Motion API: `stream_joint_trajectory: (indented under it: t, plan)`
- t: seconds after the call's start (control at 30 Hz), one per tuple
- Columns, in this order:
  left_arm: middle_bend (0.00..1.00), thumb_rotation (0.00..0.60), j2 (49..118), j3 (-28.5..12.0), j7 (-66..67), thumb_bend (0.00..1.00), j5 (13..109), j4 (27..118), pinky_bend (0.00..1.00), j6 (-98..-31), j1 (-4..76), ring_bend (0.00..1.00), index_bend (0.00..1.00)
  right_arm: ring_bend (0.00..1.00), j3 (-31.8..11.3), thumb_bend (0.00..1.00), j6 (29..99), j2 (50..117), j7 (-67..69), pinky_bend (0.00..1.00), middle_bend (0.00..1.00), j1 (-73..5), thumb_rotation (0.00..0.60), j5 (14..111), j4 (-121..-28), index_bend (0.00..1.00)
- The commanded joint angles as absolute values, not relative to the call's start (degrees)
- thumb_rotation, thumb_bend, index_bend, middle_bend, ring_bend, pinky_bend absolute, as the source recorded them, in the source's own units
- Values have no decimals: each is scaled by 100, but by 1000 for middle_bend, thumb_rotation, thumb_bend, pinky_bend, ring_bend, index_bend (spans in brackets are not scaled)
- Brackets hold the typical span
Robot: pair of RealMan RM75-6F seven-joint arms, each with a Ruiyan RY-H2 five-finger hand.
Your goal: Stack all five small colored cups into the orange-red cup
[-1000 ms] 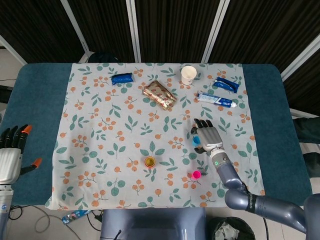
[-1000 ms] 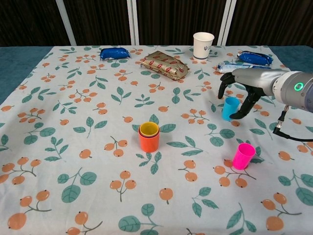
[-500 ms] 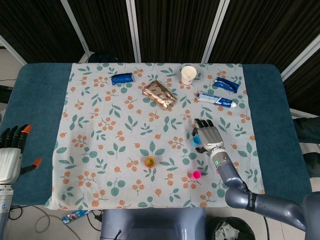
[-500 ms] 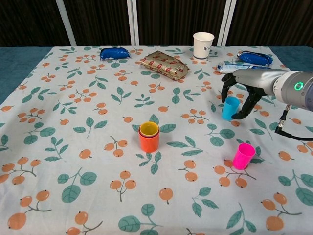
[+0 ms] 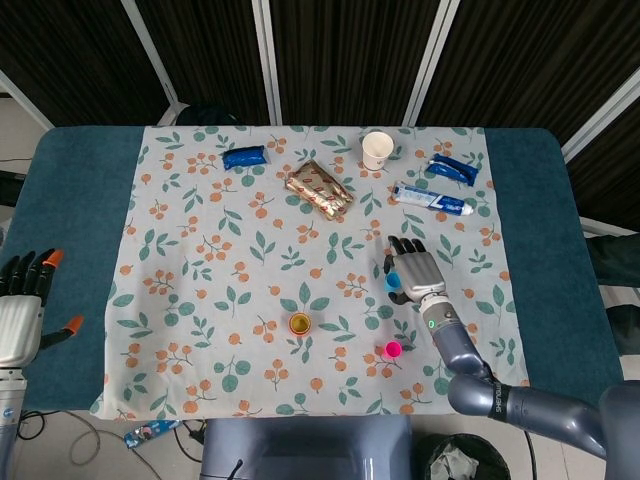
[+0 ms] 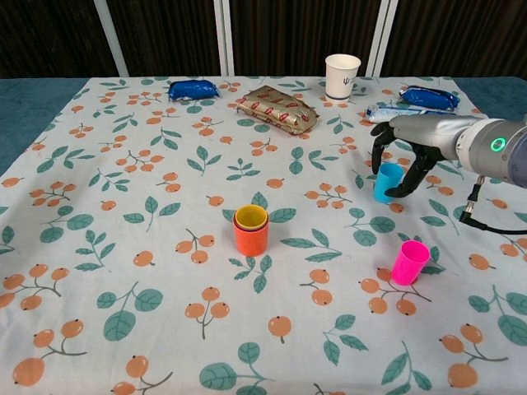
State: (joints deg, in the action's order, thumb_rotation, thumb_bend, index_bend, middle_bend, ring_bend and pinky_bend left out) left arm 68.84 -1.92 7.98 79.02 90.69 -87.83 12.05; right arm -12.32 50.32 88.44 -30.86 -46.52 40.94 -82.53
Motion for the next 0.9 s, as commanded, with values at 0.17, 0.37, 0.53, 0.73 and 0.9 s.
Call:
stream_joint_trajectory:
  t: [0.17, 0.37, 0.53, 0.73, 0.9]
  plan:
    - [57, 600, 6886, -232, 811, 158, 7933, 9076, 32, -8758, 1178, 0, 74, 71, -1207, 390, 5067, 8856, -3090, 88, 57, -4696, 600, 4057, -8233, 444]
    - [57, 600, 6888, -264, 829, 157, 7952, 9084, 32, -8734, 1153, 0, 75, 71, -1181, 393, 5069, 8861, -3095, 88, 57, -4736, 600, 4016, -8221, 444]
    - [57, 600, 6883, -304, 820, 158, 7967, 9084, 32, -8711, 1129, 0, 76, 71, -1149, 394, 5062, 8848, -3087, 88, 57, -4762, 600, 3974, -8225, 466]
    - [57, 600, 6891, -335, 830, 158, 7992, 9080, 32, -8680, 1109, 0, 76, 75, -1135, 394, 5082, 8844, -3061, 88, 57, -4790, 600, 3954, -8225, 508]
    - [57, 600, 6894, -365, 840, 158, 8002, 9077, 32, -8659, 1090, 0, 76, 75, -1142, 394, 5109, 8807, -3013, 88, 57, -4805, 600, 3983, -8266, 514]
